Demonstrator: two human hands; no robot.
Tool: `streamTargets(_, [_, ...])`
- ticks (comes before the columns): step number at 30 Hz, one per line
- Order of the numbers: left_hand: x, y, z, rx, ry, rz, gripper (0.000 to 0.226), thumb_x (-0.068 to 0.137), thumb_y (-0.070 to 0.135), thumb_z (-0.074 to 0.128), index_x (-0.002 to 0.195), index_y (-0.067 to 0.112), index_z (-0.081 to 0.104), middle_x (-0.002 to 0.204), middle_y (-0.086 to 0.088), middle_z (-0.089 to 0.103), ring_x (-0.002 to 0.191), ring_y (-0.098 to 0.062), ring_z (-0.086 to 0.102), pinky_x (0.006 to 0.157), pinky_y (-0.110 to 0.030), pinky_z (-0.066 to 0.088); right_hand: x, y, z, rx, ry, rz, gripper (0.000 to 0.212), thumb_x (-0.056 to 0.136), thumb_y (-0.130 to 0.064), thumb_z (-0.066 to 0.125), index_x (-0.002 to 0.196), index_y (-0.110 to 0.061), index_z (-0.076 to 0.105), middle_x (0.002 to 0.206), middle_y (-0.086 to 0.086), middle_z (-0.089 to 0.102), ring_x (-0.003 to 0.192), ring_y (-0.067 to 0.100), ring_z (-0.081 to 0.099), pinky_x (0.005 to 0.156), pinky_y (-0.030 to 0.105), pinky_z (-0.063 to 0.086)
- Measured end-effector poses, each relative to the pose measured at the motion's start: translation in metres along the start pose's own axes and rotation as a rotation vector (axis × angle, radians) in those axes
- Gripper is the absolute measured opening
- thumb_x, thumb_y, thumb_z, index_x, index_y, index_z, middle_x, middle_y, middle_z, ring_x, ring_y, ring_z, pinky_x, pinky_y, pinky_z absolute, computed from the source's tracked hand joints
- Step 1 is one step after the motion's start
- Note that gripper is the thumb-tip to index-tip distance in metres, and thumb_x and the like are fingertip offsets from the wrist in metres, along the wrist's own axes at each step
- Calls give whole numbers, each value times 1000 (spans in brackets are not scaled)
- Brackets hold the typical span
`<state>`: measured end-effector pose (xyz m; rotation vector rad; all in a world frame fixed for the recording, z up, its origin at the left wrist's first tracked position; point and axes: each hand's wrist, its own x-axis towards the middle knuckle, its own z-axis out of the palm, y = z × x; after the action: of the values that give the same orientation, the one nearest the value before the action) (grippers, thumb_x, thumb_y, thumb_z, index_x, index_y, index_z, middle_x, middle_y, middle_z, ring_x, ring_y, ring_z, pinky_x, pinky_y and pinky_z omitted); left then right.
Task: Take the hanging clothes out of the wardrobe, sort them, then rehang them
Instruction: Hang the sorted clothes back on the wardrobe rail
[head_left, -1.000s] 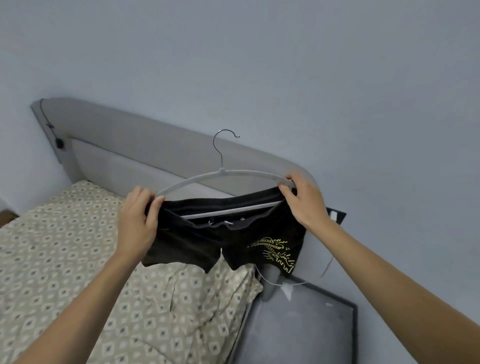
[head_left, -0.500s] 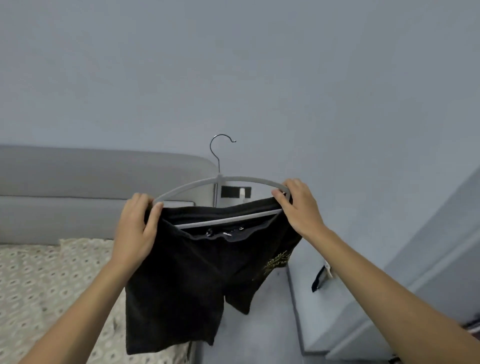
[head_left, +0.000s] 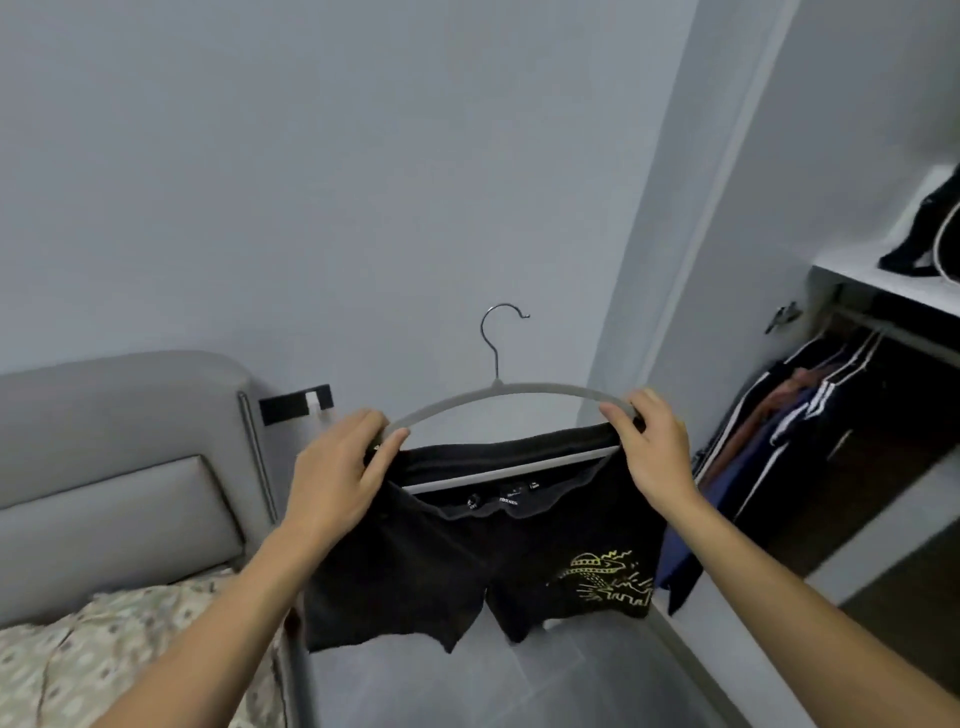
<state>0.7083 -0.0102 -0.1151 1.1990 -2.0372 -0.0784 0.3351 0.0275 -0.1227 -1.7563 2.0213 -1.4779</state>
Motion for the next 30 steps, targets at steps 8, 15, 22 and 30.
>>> streamTargets(8, [40, 107, 75, -178, -228, 251, 45, 104, 59, 39, 73, 27, 34, 58, 6, 43, 55, -11, 46, 52, -34, 35, -44, 64, -127, -132, 213, 56, 37, 100, -46, 60, 77, -17, 53, 82, -6, 46, 82, 18, 52, 74, 37, 42])
streamTargets(15, [50, 221, 144, -222, -244, 400, 44, 105, 59, 36, 74, 28, 33, 55, 6, 42, 51, -13, 46, 50, -32, 38, -72, 118, -238, -535, 270, 86, 28, 106, -48, 46, 90, -27, 55, 88, -12, 47, 89, 13, 47, 81, 40, 35])
streamTargets(22, [52, 297, 214, -215, -204, 451, 43, 106, 58, 35, 78, 25, 35, 54, 4, 42, 49, -22, 51, 46, -36, 43, -48, 135, -275, -520, 144, 13, 24, 105, -49, 48, 98, -30, 61, 85, -14, 55, 87, 9, 50, 86, 39, 39])
streamTargets(30, [63, 356, 279, -178, -245, 456, 38, 105, 55, 38, 80, 27, 38, 51, 7, 30, 46, -25, 50, 43, -31, 31, -4, 159, -266, -379, 31, 26, 24, 105, -39, 54, 125, -24, 52, 90, -11, 54, 87, 13, 51, 96, 41, 40])
